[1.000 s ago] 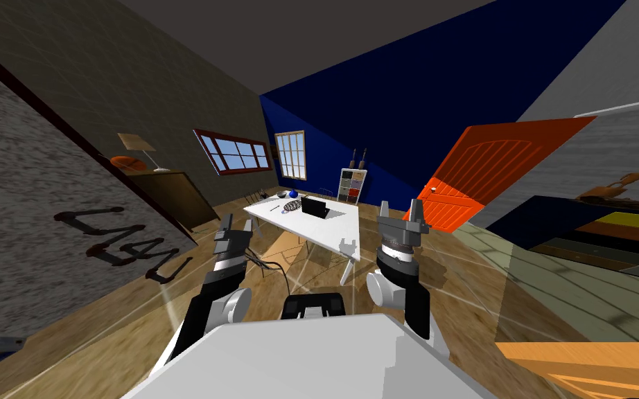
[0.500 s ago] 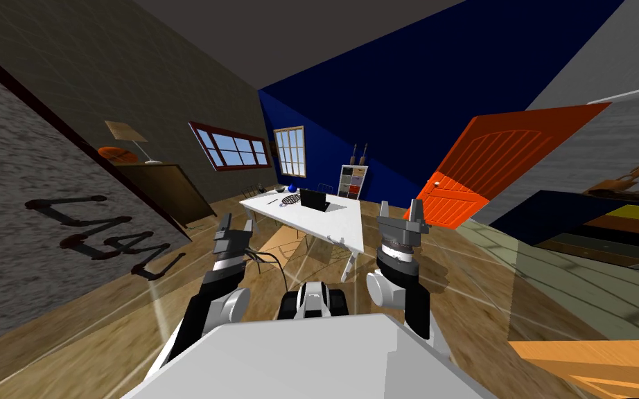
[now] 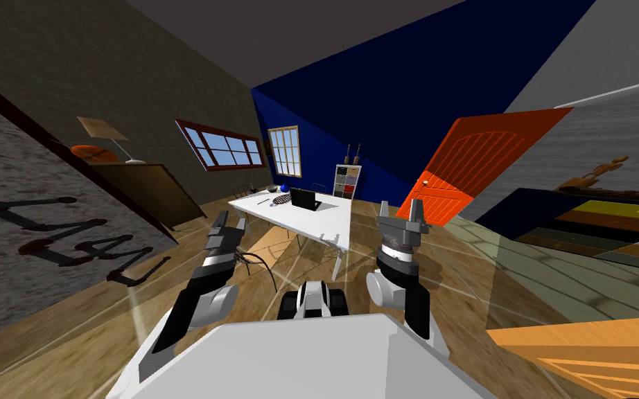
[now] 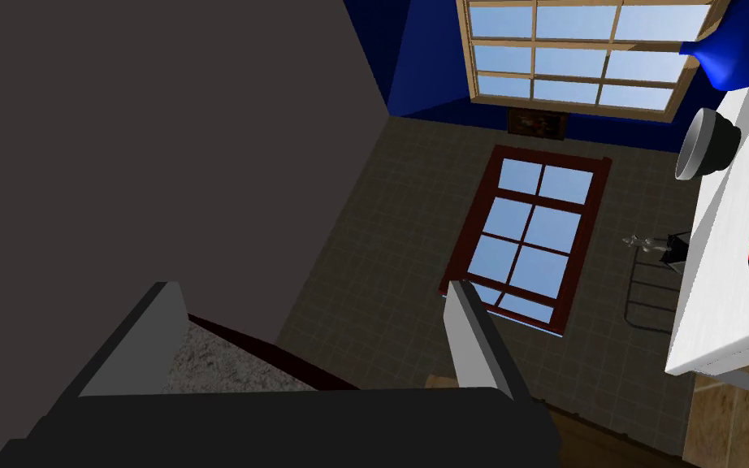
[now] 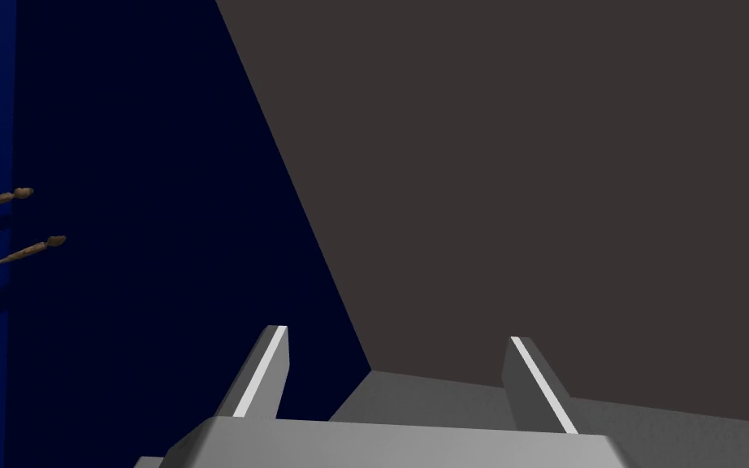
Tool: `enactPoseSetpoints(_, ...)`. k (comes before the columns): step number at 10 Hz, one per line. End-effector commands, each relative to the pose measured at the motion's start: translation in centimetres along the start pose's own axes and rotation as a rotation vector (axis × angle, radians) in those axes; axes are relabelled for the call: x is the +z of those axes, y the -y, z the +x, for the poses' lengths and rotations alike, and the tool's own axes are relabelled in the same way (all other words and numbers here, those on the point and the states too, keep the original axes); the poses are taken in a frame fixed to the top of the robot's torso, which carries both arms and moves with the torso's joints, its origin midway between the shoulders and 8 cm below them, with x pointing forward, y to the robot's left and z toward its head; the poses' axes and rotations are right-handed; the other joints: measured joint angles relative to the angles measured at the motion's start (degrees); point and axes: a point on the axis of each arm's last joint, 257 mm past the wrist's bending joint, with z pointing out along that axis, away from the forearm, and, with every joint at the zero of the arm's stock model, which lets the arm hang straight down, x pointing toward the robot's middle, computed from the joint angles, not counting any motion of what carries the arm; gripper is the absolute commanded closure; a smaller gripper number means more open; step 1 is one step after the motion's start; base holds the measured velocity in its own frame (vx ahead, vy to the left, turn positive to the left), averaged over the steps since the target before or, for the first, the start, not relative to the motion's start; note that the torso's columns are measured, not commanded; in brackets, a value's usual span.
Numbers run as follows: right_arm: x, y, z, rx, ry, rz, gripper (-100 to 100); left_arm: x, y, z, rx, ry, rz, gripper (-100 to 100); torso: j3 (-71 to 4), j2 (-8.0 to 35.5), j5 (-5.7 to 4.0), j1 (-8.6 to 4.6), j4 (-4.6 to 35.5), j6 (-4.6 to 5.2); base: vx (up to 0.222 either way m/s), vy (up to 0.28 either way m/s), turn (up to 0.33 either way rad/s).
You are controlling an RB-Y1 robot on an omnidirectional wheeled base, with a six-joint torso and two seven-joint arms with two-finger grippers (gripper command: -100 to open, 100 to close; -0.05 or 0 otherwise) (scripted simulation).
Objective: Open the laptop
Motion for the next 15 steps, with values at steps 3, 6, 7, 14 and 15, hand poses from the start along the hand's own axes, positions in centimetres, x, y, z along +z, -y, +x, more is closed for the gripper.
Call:
enactPoseSetpoints(3,0.0,0.0,0.0,0.000,0.000,0.000,0,1.7,-0.7,-4.7,0.104,0.040,-0.023,-100,0.06,0.09,0.13,0.41,0.03,0.00,-0.017,-0.216,-0.060)
enactPoseSetpoints(6,0.0,0.0,0.0,0.000,0.000,0.000,0,2.1,-0.6,-7.3,0.148,0.077,-0.027,-100,-0.05,-0.09,0.05,0.17,-0.02,0.01,0.021,-0.196,-0.045)
enactPoseSetpoints(7,0.0,0.0,0.0,0.000,0.000,0.000,0,2.4,-0.7,-9.1,0.168,0.104,-0.035,-100,-0.02,-0.01,0.08,0.30,-0.01,-0.02,-0.027,-0.188,-0.047)
enactPoseSetpoints(14,0.0,0.0,0.0,0.000,0.000,0.000,0,2.6,-0.7,-17.6,0.222,0.258,-0.072,-100,0.06,0.09,0.08,0.29,0.03,-0.02,0.034,-0.214,-0.063)
enactPoseSetpoints(15,0.0,0.0,0.0,0.000,0.000,0.000,0,2.4,-1.0,-19.3,0.213,0.293,-0.085,-100,0.05,0.07,0.03,0.08,0.03,0.01,0.051,-0.305,-0.128)
